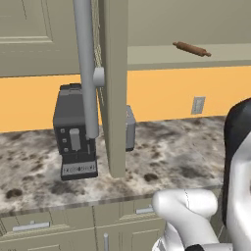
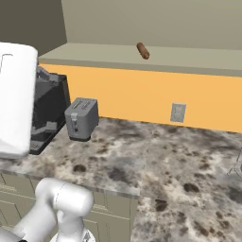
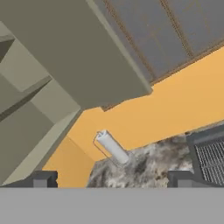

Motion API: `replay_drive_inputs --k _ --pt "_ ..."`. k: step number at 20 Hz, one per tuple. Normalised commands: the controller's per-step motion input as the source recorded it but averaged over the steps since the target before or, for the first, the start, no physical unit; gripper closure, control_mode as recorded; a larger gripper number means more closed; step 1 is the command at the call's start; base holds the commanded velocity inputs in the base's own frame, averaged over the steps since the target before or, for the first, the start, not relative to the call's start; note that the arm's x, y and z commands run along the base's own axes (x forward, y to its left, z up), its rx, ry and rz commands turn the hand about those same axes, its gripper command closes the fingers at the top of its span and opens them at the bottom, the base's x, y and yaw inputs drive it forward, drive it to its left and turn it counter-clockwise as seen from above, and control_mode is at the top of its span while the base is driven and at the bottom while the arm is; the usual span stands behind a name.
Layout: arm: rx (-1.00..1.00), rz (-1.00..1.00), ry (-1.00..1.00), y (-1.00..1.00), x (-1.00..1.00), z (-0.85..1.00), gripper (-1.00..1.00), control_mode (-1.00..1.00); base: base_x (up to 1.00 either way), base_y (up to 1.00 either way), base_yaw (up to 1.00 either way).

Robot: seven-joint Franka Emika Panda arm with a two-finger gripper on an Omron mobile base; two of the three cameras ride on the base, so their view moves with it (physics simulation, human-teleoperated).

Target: Open the cabinet, retrieve the rolling pin, and place it next to the meat on the cutting board to prepare for tenderizing.

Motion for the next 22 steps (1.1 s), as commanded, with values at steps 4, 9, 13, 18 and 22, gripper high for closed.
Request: replay_drive_inputs --k 4,9,13,18,22 --pt "-0.02 0.43 0.01 0.00 0.56 0.00 -1.00 -1.00 0.00 0.00 0.00" --pt "-0.07 0.40 0.04 0.00 0.40 0.00 -1.00 -1.00 0.00 0.00 0.00" --pt "-0.17 0.35 0.04 0.00 0.21 0.03 -1.00 -1.00 0.00 0.00 0.00" --pt "-0.30 0.30 0.00 0.00 0.03 0.23 -1.00 -1.00 0.00 0.00 0.00" --pt "-0.32 0.31 0.01 0.01 0.08 0.22 -1.00 -1.00 0.00 0.00 0.00"
